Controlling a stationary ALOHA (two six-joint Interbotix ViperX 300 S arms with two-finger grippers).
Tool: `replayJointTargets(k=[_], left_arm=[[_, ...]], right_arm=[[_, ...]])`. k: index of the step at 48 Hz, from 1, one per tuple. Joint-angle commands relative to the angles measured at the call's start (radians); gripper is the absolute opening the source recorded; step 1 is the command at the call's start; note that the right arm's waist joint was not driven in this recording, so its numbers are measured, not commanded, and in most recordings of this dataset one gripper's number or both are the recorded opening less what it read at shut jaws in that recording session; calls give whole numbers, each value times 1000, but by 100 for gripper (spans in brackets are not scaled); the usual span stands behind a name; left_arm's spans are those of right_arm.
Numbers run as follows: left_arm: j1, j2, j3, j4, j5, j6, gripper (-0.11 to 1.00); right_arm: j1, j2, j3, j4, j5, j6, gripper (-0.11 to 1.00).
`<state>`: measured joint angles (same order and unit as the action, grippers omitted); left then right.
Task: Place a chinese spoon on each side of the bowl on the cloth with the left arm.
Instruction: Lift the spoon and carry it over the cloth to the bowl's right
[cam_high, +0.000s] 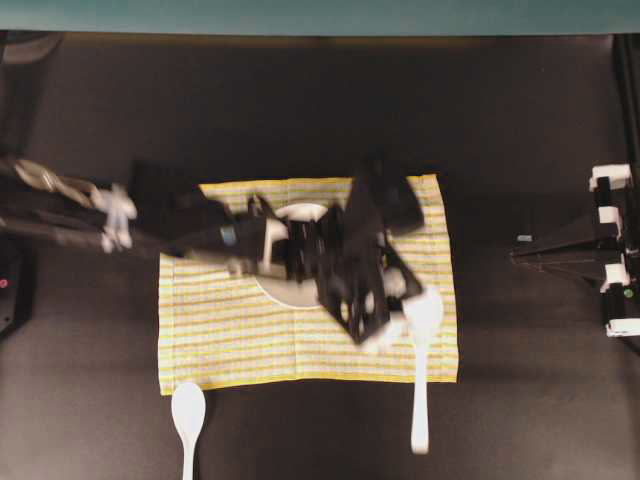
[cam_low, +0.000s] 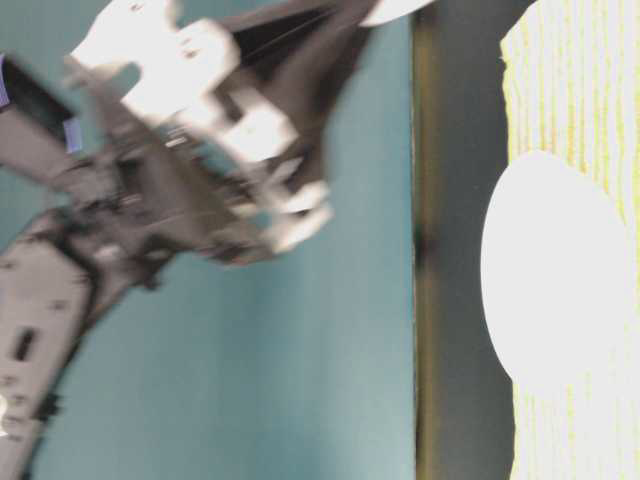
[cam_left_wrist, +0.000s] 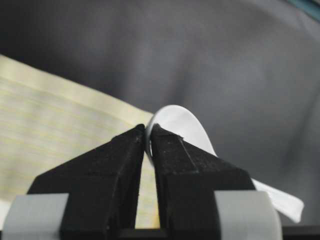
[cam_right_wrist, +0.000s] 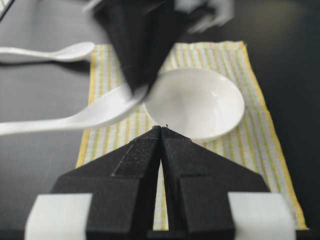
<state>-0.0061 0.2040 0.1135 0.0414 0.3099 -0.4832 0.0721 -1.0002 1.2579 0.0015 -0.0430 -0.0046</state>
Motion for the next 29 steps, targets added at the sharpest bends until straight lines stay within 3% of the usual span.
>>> replayJointTargets(k=[1, 10, 21, 29], left_arm=[[72, -37, -28, 5, 40, 35, 6], [109, 32, -51, 5, 54, 64, 6], [126, 135, -60, 5, 28, 183, 6], [135, 164, -60, 5, -15, 202, 6]], right_arm=[[0, 5, -6, 2, -5, -8, 0], [0, 5, -5, 2, -5, -8, 0], [0, 5, -2, 2, -5, -9, 0], [0, 5, 9, 0, -5, -8, 0]])
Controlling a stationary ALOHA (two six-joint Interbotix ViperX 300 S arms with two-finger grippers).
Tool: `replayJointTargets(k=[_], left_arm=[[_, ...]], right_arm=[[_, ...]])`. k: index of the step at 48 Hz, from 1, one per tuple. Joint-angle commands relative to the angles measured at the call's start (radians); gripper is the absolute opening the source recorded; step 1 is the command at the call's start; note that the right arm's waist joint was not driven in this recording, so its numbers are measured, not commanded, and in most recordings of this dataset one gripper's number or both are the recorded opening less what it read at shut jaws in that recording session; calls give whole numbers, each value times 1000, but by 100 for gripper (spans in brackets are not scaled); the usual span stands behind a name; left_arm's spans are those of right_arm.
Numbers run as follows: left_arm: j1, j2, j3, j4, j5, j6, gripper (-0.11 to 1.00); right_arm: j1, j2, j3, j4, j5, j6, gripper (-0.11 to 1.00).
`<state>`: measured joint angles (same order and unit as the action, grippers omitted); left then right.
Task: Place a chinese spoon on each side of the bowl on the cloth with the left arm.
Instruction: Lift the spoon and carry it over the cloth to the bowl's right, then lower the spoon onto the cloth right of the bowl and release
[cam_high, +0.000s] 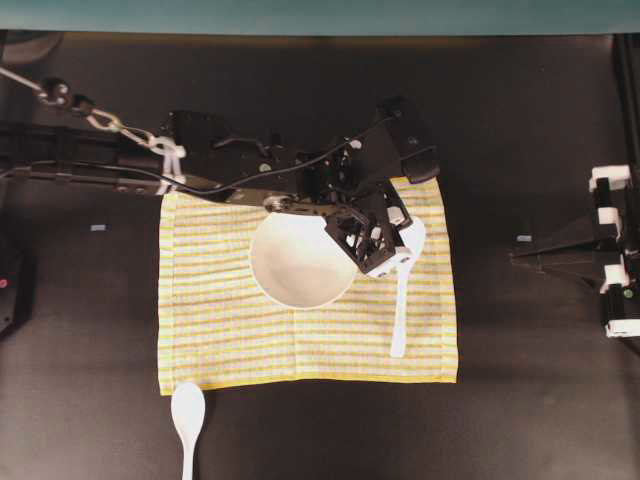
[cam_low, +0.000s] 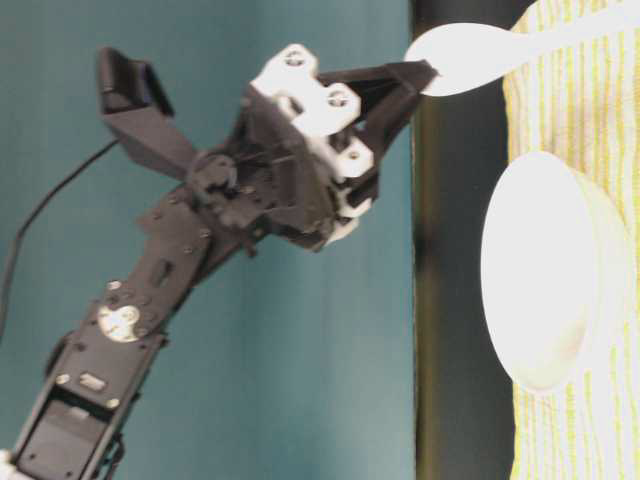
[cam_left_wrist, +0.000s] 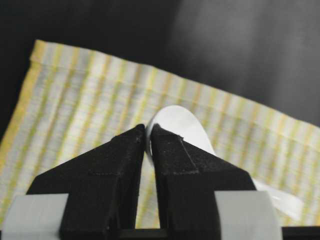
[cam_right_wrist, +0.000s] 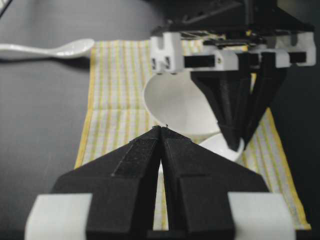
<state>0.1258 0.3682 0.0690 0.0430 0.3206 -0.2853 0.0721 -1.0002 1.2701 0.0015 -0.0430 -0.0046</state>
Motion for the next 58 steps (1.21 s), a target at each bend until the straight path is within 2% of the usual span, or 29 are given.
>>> replayJointTargets(k=[1, 18, 37, 42, 48, 51, 53, 58], left_arm=[[8, 5, -14, 3, -32, 3, 6], [15, 67, 20, 3, -123, 5, 6], [14, 80, 34, 3, -150, 3, 8], [15, 78, 34, 3, -152, 5, 28], [11, 77, 34, 3, -152, 2, 66], [8, 75, 34, 2, -152, 0, 81], [5, 74, 32, 3, -150, 0, 86], [-17, 29, 31, 3, -132, 2, 84]], right_arm=[[0, 5, -2, 2, -5, -8, 0], [0, 5, 5, 2, -5, -9, 0], [2, 5, 17, 2, -6, -9, 0], [0, 2, 17, 2, -8, -9, 0], [0, -3, 17, 2, -9, -8, 0], [0, -5, 15, 2, -11, -6, 0], [0, -6, 15, 2, -11, -5, 0], [2, -9, 15, 2, -11, -2, 0]])
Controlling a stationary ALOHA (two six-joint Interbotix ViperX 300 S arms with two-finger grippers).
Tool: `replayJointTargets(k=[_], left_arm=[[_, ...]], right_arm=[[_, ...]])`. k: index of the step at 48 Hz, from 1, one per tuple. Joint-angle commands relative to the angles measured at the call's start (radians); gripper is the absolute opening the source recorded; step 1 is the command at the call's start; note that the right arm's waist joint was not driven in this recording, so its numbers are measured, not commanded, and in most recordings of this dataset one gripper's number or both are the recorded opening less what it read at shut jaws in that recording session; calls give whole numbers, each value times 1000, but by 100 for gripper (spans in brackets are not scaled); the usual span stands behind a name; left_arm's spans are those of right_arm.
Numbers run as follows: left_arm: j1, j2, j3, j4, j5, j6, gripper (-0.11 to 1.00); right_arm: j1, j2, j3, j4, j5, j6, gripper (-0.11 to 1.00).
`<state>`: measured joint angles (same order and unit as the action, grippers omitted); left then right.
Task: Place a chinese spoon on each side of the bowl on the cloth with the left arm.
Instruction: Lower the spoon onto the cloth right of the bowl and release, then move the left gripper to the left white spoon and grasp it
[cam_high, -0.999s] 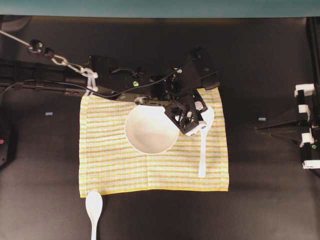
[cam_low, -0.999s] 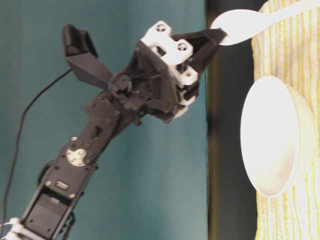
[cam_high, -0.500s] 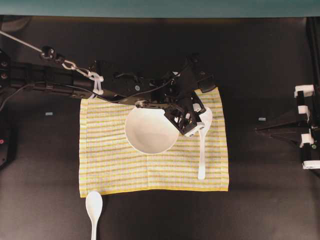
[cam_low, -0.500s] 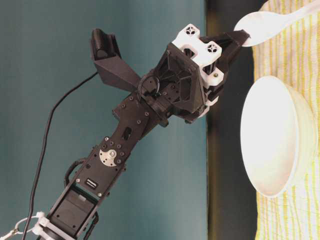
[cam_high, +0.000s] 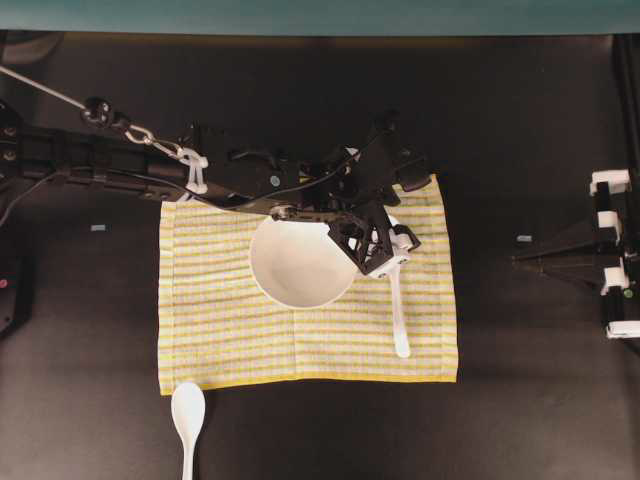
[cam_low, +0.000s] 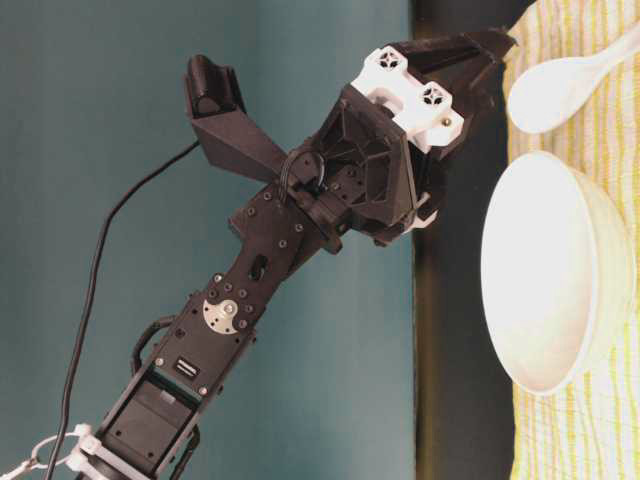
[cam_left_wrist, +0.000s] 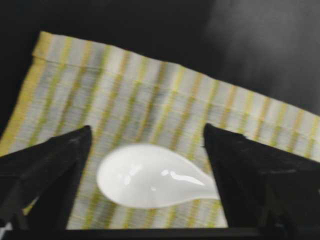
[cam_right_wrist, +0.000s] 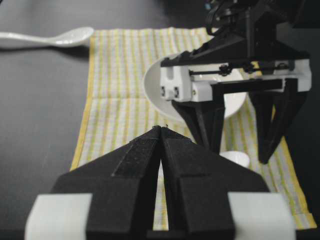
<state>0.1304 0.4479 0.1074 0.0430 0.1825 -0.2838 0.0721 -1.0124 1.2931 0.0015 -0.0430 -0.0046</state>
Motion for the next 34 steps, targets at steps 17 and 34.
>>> replayJointTargets(k=[17, 34], left_arm=[[-227, -403, 241, 3, 49, -26, 82], [-445, -617, 638, 3, -8, -304, 82]], right_arm=[[0, -12, -8, 0, -2, 3, 0], [0, -14, -6, 2, -11, -3, 0]])
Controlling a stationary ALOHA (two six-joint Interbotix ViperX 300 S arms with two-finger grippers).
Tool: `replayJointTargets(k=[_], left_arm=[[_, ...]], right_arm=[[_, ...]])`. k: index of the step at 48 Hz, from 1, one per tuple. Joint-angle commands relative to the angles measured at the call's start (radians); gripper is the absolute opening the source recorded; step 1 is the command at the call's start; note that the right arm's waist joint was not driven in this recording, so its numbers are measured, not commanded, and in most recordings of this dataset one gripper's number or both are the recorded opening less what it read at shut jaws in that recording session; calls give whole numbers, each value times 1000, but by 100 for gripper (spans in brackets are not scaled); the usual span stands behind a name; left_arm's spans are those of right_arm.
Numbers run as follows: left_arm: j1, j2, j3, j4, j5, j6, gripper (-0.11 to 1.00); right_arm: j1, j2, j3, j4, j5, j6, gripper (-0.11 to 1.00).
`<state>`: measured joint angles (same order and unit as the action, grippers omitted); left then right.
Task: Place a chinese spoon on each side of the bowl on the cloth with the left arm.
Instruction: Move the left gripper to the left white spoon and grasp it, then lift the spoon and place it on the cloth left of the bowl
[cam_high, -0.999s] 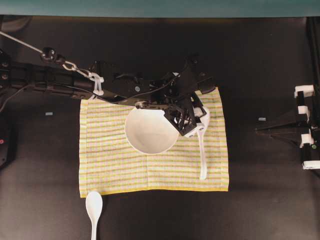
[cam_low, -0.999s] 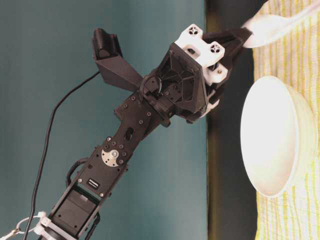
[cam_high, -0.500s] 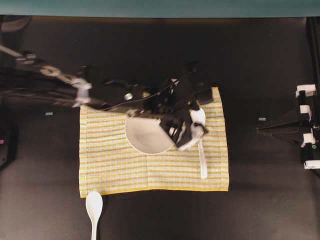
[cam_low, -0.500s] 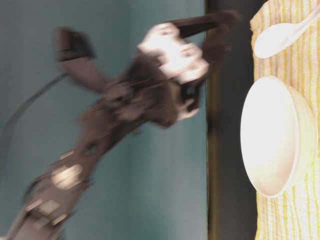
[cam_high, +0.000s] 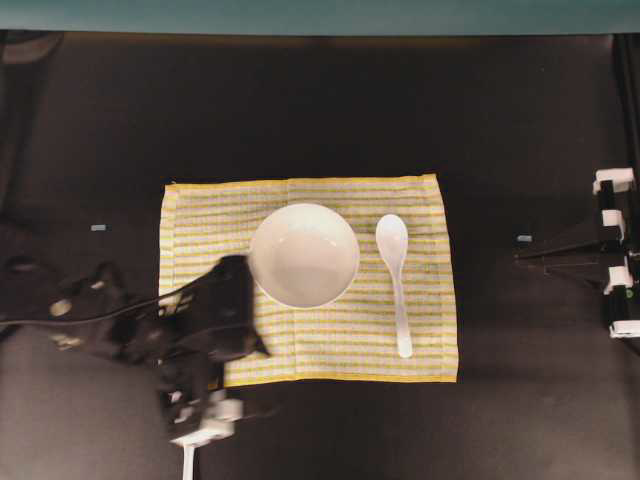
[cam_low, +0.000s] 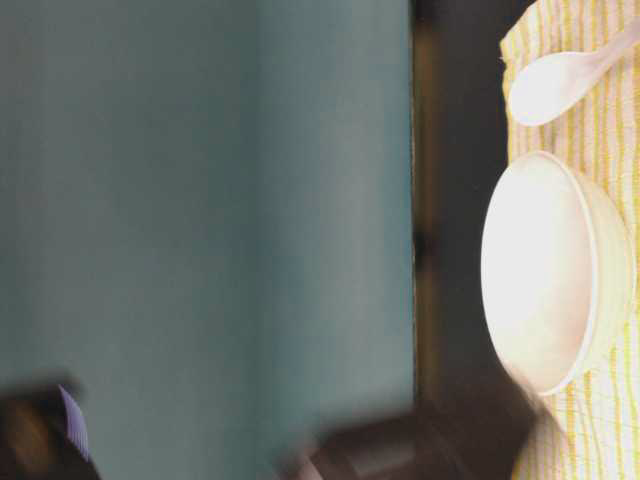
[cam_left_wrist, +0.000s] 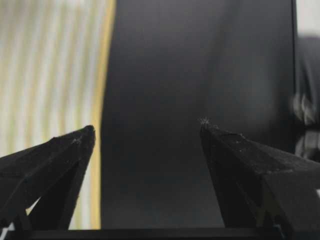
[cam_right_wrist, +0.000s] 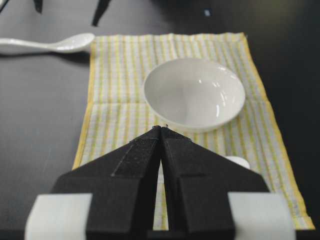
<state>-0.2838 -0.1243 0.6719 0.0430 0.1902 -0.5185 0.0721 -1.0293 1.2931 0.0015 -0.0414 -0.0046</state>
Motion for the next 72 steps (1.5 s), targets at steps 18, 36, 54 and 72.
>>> replayJointTargets(k=[18, 36, 54, 72], left_arm=[[-86, -3, 253, 3, -163, -264, 82], [-126, 104, 238, 3, -161, -265, 81], [-115, 71, 239, 2, -143, -256, 15], [55, -129, 207, 3, 75, -138, 10]], right_arm=[[0, 5, -3, 2, -25, -8, 0], [0, 3, -2, 2, -21, 6, 0], [0, 2, -2, 2, -20, 8, 0], [0, 2, -2, 2, -15, 8, 0]])
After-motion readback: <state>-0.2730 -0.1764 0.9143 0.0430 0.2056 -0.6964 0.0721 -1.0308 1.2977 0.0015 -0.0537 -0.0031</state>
